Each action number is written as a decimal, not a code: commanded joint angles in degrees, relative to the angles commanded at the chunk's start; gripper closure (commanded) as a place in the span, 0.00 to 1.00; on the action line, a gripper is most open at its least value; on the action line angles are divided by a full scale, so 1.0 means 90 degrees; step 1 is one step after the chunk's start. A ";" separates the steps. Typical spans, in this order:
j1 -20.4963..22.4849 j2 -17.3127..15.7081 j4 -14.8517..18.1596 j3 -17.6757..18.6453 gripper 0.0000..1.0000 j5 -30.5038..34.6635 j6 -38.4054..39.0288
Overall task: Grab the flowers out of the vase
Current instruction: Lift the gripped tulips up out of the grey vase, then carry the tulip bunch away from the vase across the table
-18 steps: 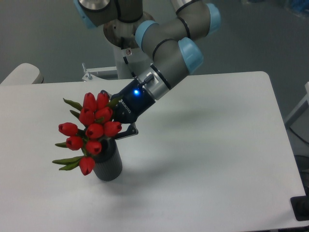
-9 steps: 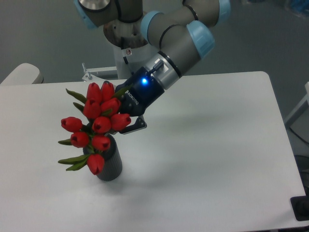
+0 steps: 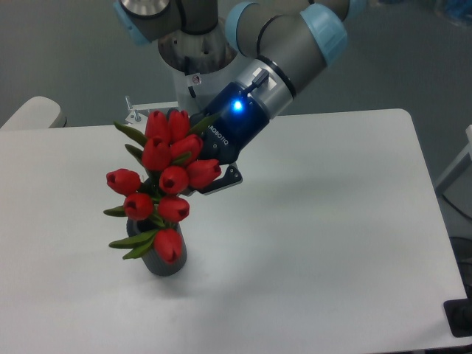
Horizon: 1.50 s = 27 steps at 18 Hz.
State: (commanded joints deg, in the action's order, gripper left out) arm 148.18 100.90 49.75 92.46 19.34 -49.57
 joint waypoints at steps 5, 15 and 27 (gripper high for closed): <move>0.0283 0.0253 0.0000 -0.0380 0.61 -0.0039 0.0127; 0.1103 0.1328 -0.0010 -0.0889 0.61 0.0000 -0.0780; 0.1710 0.1250 -0.0049 -0.0801 0.61 0.0000 -0.1269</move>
State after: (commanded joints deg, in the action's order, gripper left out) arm 163.56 112.15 49.31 85.25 19.34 -60.99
